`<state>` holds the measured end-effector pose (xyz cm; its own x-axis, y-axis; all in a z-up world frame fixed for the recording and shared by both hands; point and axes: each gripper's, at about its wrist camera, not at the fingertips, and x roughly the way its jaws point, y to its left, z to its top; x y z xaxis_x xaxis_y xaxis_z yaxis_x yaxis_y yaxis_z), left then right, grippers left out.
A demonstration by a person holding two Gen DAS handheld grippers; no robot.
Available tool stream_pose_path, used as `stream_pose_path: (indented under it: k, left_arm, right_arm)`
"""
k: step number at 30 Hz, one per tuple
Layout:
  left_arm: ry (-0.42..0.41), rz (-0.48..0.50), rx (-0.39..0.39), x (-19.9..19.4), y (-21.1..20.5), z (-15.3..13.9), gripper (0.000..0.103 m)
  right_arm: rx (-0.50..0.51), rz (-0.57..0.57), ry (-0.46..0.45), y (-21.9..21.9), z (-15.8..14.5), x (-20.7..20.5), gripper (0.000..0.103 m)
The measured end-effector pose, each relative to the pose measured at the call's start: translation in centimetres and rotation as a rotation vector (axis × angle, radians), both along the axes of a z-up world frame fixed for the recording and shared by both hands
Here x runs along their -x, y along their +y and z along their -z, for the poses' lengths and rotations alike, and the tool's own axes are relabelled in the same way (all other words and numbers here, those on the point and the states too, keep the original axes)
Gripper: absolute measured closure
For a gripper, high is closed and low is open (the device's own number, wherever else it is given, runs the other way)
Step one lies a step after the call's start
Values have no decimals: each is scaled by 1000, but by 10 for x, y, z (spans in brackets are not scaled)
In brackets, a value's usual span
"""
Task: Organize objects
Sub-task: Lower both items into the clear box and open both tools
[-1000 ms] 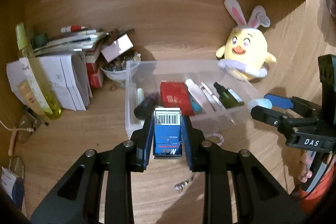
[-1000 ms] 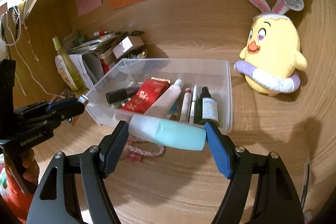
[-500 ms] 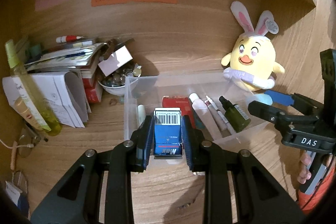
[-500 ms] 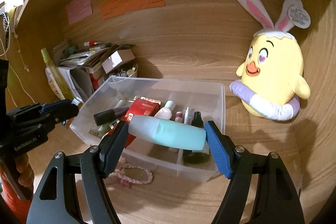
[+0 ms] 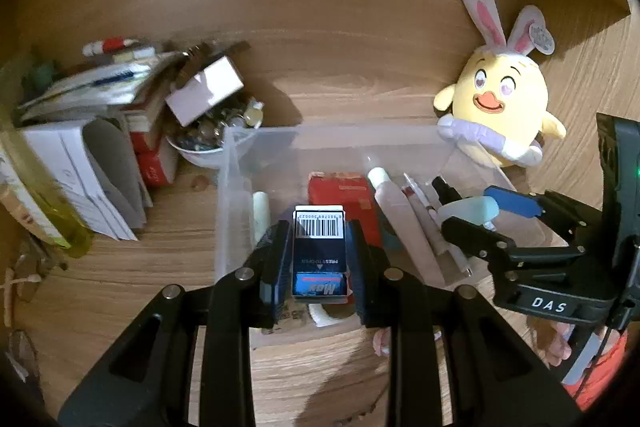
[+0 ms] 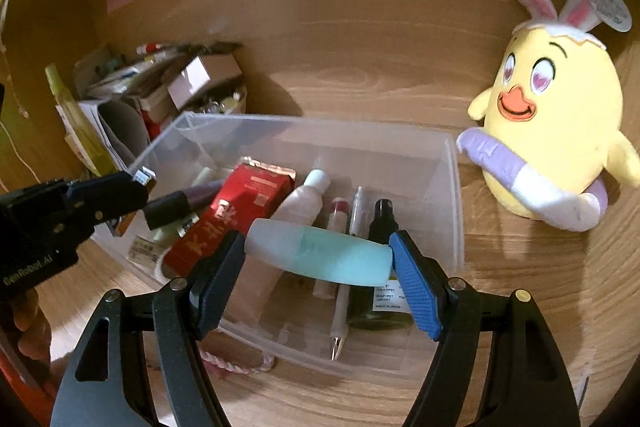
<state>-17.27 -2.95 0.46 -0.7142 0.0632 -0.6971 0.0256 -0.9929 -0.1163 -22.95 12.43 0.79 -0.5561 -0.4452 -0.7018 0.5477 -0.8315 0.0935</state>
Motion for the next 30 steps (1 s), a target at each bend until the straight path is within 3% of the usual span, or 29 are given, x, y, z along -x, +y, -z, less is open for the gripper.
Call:
stream_pose_path:
  k: [15, 17, 21, 25, 30]
  left_arm:
    - [-52, 24, -13, 11, 6, 15, 75]
    - [-53, 24, -13, 10, 6, 14, 73]
    - [-14, 15, 11, 1, 9, 6, 55]
    - [34, 16, 32, -15, 11, -7, 44]
    - [50, 29, 30, -32, 10, -14, 40]
  right_arm:
    - [-47, -12, 40, -8, 5, -3, 30]
    - [-49, -12, 36, -7, 4, -3, 30]
    - [-24, -14, 40, -2, -4, -10, 30]
    - [3, -27, 49, 4, -14, -21, 30]
    - [11, -40, 74, 12, -22, -40, 30]
